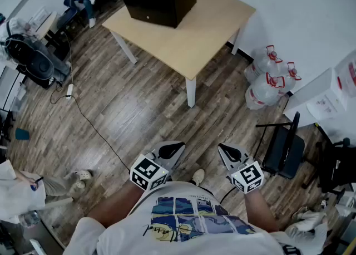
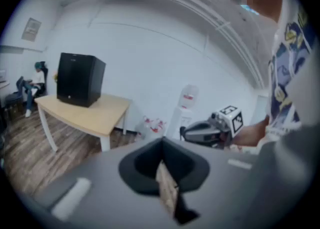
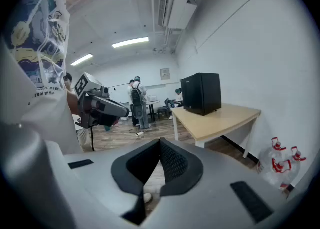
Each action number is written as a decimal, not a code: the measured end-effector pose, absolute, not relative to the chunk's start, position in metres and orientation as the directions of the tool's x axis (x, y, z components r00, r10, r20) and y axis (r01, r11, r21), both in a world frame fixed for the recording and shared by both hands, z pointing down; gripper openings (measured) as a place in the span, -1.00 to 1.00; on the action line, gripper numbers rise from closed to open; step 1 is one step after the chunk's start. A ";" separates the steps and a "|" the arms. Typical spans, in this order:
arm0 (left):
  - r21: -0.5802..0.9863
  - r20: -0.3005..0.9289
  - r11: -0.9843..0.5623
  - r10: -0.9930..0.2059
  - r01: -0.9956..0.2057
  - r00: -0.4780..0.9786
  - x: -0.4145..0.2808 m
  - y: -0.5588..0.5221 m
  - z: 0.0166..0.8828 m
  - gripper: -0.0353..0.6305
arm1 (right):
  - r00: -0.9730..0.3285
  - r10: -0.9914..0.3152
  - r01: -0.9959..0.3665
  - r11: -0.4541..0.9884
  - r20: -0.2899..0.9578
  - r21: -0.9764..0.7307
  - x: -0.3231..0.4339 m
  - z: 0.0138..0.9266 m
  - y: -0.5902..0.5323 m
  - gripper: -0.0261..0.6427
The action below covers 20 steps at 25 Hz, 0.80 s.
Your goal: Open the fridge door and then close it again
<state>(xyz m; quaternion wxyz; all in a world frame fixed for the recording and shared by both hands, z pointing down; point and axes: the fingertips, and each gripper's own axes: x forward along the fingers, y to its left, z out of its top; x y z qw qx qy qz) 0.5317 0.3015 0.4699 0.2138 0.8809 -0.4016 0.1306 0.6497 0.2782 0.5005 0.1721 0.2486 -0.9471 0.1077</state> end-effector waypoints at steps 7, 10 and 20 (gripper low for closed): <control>0.268 0.333 -0.560 -0.709 -0.784 0.621 0.452 0.304 0.454 -0.87 | -0.840 -0.405 -0.466 0.880 0.362 -0.095 0.559 0.477 0.273 -0.89; 0.278 0.298 -0.542 -0.736 -0.793 0.607 0.411 0.298 0.447 -0.87 | -0.849 -0.391 -0.454 0.884 0.354 -0.110 0.520 0.469 0.264 -0.89; 0.274 0.279 -0.498 -0.778 -0.823 0.563 0.262 0.297 0.455 -0.87 | -0.867 -0.345 -0.405 0.908 0.359 -0.106 0.368 0.470 0.245 -0.87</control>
